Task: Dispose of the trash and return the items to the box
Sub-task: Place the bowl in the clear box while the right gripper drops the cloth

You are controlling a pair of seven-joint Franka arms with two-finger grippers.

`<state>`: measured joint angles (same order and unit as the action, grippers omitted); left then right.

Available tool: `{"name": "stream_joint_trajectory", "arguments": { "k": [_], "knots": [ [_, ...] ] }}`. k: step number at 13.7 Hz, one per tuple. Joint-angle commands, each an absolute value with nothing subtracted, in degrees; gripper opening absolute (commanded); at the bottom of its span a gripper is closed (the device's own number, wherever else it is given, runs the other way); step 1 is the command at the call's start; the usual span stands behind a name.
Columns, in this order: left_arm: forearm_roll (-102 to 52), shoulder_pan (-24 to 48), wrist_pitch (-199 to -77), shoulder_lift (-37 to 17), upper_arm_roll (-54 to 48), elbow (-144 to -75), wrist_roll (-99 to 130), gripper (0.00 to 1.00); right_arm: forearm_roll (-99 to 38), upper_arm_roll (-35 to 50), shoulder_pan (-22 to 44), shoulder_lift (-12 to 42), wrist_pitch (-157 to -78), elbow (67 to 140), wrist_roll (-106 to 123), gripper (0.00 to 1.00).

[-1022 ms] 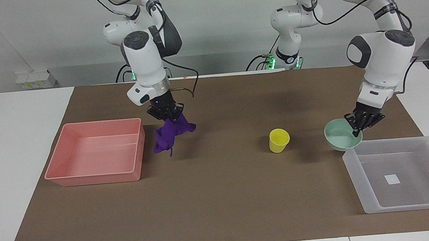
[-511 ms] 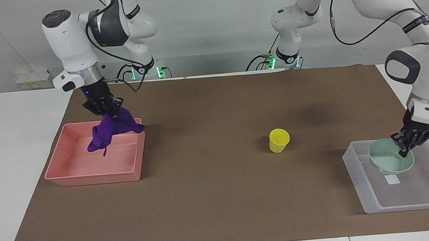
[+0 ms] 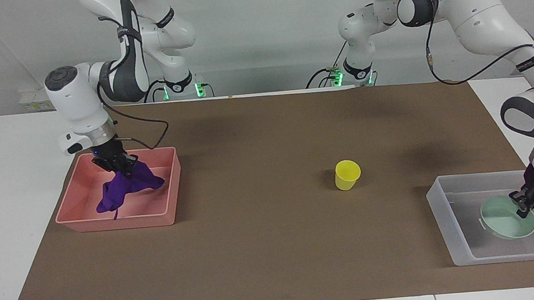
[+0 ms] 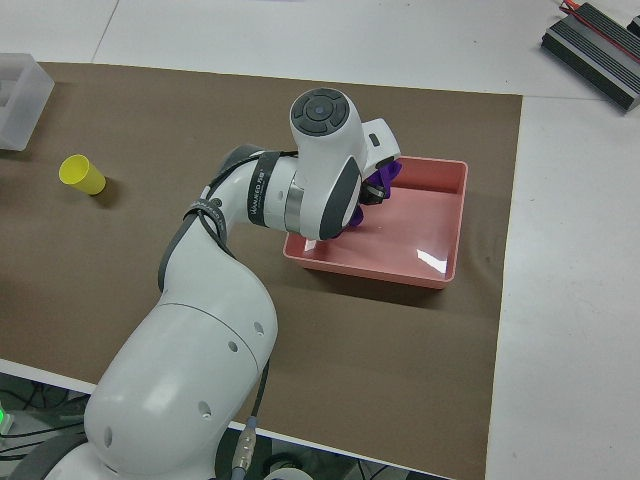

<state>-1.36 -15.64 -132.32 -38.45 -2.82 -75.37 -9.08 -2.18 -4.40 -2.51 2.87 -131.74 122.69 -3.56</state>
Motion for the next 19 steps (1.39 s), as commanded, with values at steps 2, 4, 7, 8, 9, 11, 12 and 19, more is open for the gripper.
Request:
{"name": "stream_joint_trajectory", "arguments": {
  "k": [2,4,7,8,9,11,12,19],
  "knots": [
    [-0.35,-16.17,-138.33,-36.39,-3.34,-83.21,-9.84,0.0,-1.93,-3.6,-3.43,4.3,-133.85,125.07,-2.81,0.07],
    [-0.35,-16.26,-137.56,-35.6,-3.43,-84.2,-9.93,0.0,-1.93,-3.6,-3.43,4.48,-135.96,125.68,-2.64,0.57],
    [-0.26,-15.82,-133.69,-35.42,-3.43,-82.62,-10.11,0.3,-1.76,-3.6,-3.52,4.57,-135.88,125.07,-2.2,1.0],
    [-0.26,-15.65,-133.33,-35.25,-3.34,-82.53,-11.24,0.51,-1.76,-3.6,-3.34,4.31,-135.18,123.94,-1.41,1.0],
    [-0.35,-15.73,-133.33,-34.11,-3.43,-82.7,-12.73,0.76,-1.76,-3.6,-2.9,3.7,-134.13,122.79,-1.15,1.0],
    [-0.62,-15.3,-132.9,-30.69,-3.43,-83.84,-14.32,1.0,-1.06,-3.43,-2.37,2.2,-129.23,119.55,-1.23,1.0],
    [-0.62,-14.86,-131.76,-28.32,-3.43,-85.24,-14.33,1.0,0.16,-2.91,-2.29,1.59,-126.33,117.7,-1.4,1.0],
    [-0.62,-8.1,-124.47,-8.02,-3.43,-104.3,-13.71,1.0,1.67,-1.76,2.81,-4.12,-114.37,113.39,-6.33,1.0]
  ]
}}
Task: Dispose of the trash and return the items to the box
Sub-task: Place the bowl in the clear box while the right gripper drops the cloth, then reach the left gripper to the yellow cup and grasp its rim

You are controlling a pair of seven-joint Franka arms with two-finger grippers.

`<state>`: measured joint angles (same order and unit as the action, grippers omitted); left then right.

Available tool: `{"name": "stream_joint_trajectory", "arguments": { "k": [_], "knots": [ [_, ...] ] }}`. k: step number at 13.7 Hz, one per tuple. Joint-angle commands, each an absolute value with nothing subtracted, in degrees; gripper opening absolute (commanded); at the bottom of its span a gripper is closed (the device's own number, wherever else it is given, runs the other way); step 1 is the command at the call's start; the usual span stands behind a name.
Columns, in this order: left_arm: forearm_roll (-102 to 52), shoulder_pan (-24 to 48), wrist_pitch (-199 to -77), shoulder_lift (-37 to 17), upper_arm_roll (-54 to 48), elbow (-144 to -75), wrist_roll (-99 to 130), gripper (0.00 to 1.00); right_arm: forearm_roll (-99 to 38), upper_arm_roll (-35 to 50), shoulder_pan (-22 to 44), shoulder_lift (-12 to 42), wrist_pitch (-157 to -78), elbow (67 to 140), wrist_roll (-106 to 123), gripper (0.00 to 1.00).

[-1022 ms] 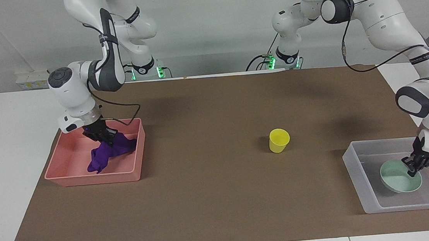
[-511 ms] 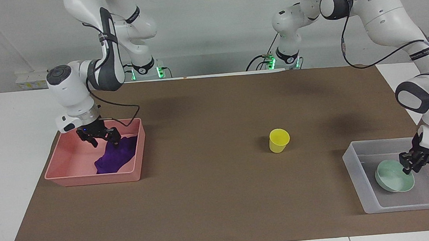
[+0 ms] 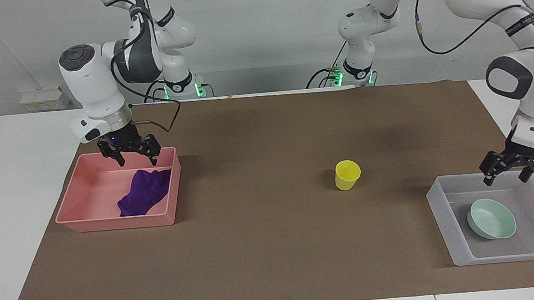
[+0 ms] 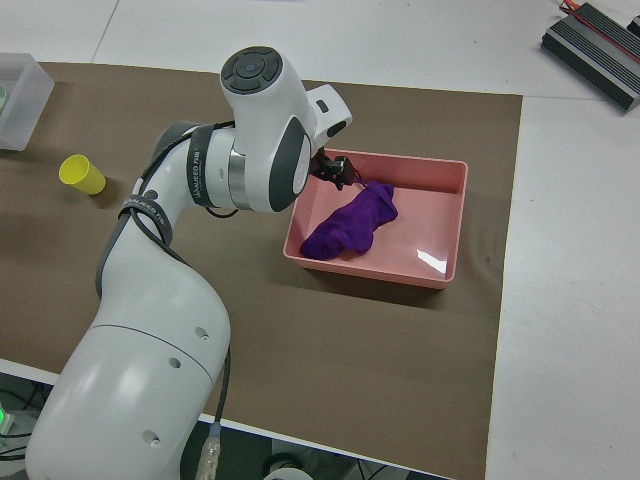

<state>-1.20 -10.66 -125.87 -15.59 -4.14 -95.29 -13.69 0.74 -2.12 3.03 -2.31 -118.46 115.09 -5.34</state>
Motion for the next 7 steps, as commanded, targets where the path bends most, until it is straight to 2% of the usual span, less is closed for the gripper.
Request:
{"name": "stream_joint_trajectory", "arguments": {
  "k": [1,3,7],
  "knots": [
    [-0.62,-6.87,-123.58,-5.3,-3.43,-106.85,-13.54,1.0,1.58,-1.76,2.73,-4.39,-111.65,111.38,-6.33,1.0],
    [-0.53,-2.75,-123.66,-2.91,-3.34,-110.2,-7.68,1.0,1.06,-1.84,2.55,-4.92,-106.29,107.25,-6.24,1.0],
    [-0.53,5.78,-126.82,-2.72,-3.43,-114.51,1.21,1.0,0.35,-2.63,1.93,-5.1,-95.04,97.67,-5.98,1.0]
  ]
}}
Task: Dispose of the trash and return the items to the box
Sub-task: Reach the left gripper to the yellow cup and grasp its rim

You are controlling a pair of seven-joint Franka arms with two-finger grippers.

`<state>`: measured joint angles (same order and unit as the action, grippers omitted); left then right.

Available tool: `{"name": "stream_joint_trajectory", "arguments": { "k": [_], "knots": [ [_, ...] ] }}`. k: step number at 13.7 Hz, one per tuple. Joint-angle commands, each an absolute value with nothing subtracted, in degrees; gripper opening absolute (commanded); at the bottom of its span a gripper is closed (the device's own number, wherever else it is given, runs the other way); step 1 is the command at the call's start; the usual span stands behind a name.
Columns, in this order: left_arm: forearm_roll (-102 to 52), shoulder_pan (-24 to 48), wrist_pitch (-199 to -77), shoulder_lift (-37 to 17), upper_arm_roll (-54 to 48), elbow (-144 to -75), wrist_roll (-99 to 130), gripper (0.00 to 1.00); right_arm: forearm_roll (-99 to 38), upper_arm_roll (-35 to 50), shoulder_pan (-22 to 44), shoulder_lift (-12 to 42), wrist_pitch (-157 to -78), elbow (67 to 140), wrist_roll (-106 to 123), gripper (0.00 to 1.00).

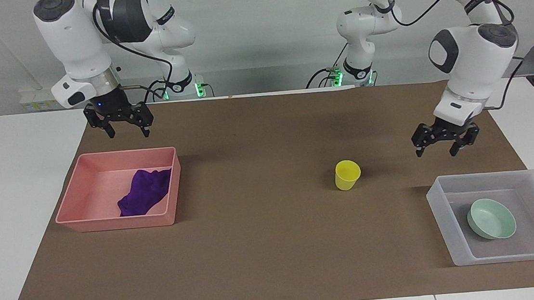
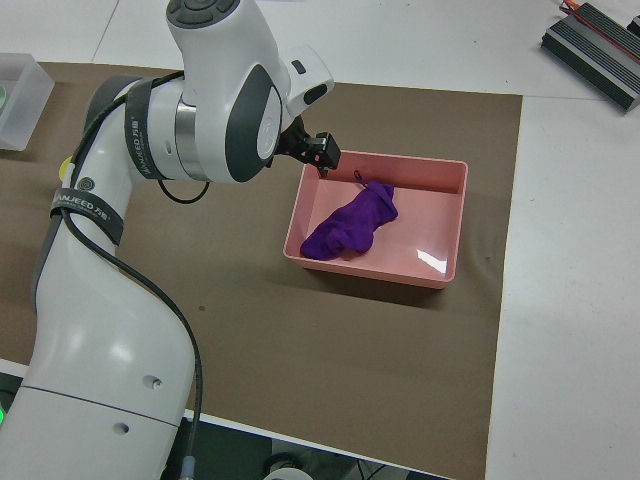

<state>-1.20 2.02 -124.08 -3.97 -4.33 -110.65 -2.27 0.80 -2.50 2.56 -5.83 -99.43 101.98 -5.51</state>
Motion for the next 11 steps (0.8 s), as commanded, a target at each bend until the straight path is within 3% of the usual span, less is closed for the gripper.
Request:
{"name": "stream_joint_trajectory", "arguments": {
  "k": [1,4,9,10,11],
  "knots": [
    [-0.53,7.98,-128.57,-3.07,-3.43,-116.0,3.67,1.0,0.35,-2.9,1.85,-4.75,-92.14,95.12,-5.98,1.0],
    [-0.53,12.64,-133.32,-3.34,-3.43,-120.14,7.64,1.0,-1.32,-3.08,0.18,-4.31,-86.76,90.63,-5.28,1.0],
    [-0.53,15.98,-141.76,-7.28,-3.52,-122.61,10.09,0.97,-0.53,-3.16,0.53,-5.18,-88.5,93.42,-1.77,1.0],
    [-0.53,16.61,-143.16,-8.51,-3.43,-122.61,11.41,0.92,-0.44,-3.16,0.61,-5.27,-88.68,93.78,-1.58,1.0],
    [-0.53,16.61,-144.3,-9.05,-3.43,-122.61,11.77,0.71,-0.44,-3.16,0.62,-5.36,-89.03,94.13,-1.58,1.0]
  ]
}}
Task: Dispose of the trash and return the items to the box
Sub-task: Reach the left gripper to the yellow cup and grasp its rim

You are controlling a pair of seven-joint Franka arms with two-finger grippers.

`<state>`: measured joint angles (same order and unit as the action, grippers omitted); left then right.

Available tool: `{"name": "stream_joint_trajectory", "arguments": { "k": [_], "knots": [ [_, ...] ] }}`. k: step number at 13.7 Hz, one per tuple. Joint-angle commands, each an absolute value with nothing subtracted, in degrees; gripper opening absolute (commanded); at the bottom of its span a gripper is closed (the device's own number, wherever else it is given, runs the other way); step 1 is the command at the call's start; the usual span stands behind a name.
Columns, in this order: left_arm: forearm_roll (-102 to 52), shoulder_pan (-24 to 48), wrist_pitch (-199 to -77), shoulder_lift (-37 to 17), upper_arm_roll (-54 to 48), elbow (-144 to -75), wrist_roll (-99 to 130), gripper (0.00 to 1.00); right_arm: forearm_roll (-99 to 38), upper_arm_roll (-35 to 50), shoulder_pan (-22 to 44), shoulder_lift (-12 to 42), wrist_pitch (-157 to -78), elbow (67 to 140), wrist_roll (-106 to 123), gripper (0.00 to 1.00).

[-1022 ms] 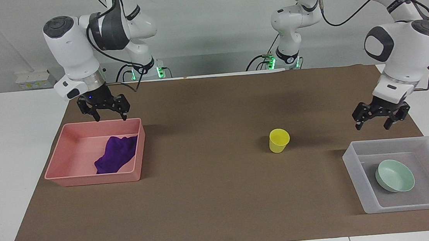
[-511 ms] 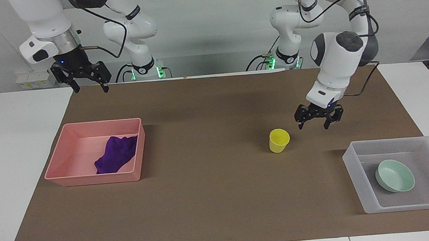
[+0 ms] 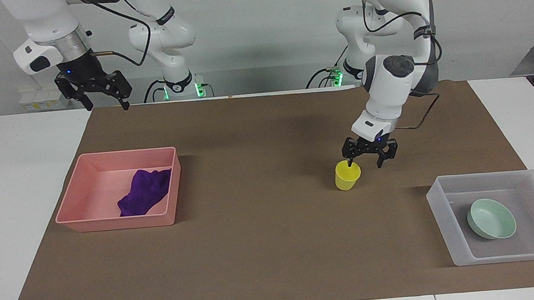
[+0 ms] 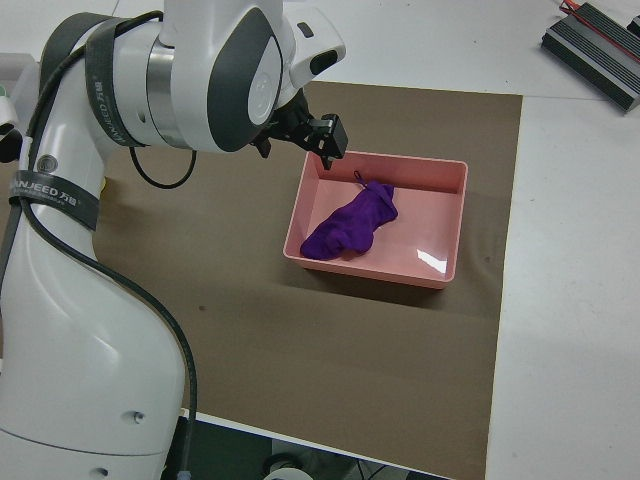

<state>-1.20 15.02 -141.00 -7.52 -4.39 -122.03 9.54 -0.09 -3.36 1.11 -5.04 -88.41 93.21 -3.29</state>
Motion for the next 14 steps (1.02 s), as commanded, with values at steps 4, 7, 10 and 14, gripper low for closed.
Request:
{"name": "stream_joint_trajectory", "arguments": {
  "k": [4,7,10,14],
  "knots": [
    [-0.53,16.44,-143.62,-8.79,-3.43,-123.13,11.6,0.0,0.0,-3.08,0.7,-5.8,-89.12,94.74,-1.76,1.0],
    [-0.53,15.65,-140.11,-7.48,-3.25,-121.56,11.51,0.0,0.0,-3.08,0.7,-5.89,-89.12,95.18,-1.76,1.0],
    [-0.53,12.41,-134.49,-4.66,-3.08,-117.62,11.43,0.0,0.0,-3.08,0.7,-6.15,-89.12,95.36,-1.85,1.0],
    [-0.44,6.34,-132.37,-6.06,-3.08,-109.71,9.94,0.0,0.0,-3.08,0.7,-6.07,-89.3,95.36,-1.85,1.0]
  ]
}}
